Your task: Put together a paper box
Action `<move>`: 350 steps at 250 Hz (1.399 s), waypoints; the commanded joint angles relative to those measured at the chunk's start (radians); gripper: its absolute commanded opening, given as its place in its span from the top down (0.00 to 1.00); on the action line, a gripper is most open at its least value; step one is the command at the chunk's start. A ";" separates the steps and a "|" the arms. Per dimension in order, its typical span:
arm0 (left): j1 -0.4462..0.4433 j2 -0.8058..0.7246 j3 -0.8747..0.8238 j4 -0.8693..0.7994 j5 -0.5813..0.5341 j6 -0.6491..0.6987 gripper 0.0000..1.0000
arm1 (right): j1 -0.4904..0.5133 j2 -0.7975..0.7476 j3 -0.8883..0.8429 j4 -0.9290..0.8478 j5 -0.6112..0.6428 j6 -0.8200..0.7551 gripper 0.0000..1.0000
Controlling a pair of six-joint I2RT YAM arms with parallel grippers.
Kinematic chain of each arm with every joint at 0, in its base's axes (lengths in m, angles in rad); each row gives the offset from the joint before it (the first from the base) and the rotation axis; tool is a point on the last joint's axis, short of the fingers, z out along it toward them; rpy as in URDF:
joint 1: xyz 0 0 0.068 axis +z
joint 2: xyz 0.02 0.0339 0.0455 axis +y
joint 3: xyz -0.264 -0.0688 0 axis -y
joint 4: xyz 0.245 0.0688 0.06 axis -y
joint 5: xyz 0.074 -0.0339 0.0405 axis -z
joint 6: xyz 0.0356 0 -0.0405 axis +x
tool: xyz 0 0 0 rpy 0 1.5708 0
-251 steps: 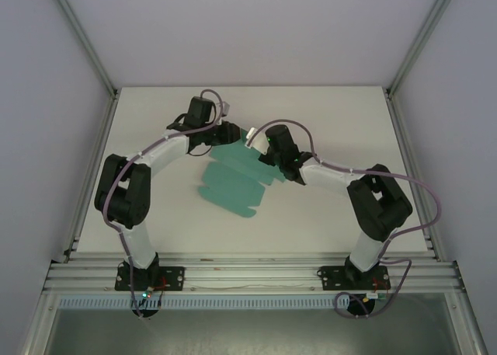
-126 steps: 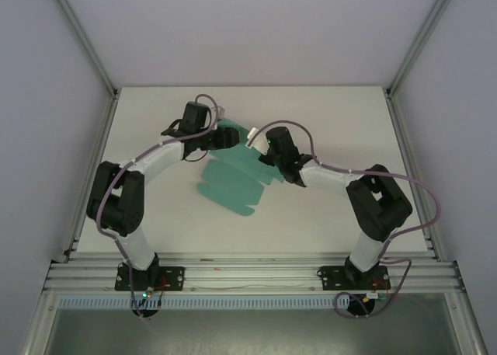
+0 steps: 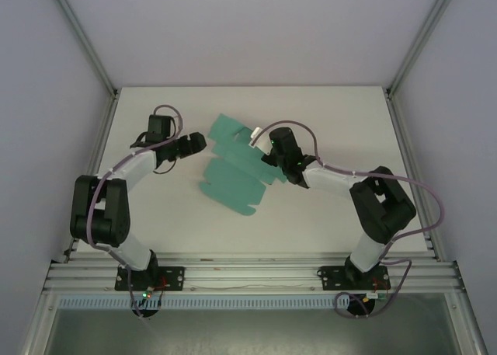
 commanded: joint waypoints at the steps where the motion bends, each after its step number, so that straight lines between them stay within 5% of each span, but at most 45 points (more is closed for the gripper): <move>1: 0.005 0.051 0.002 0.046 0.068 0.044 0.16 | -0.003 -0.046 -0.002 -0.001 -0.004 0.035 1.00; 71: 0.005 0.080 -0.068 0.213 0.313 0.062 0.19 | -0.006 -0.055 -0.003 -0.004 -0.033 0.068 1.00; 189: -0.060 0.137 -0.063 0.375 0.456 0.052 0.24 | -0.007 -0.076 -0.017 0.035 -0.142 0.120 1.00; 350: -0.068 0.158 -0.095 0.526 0.548 -0.023 0.78 | -0.029 -0.131 -0.047 0.048 -0.221 0.160 1.00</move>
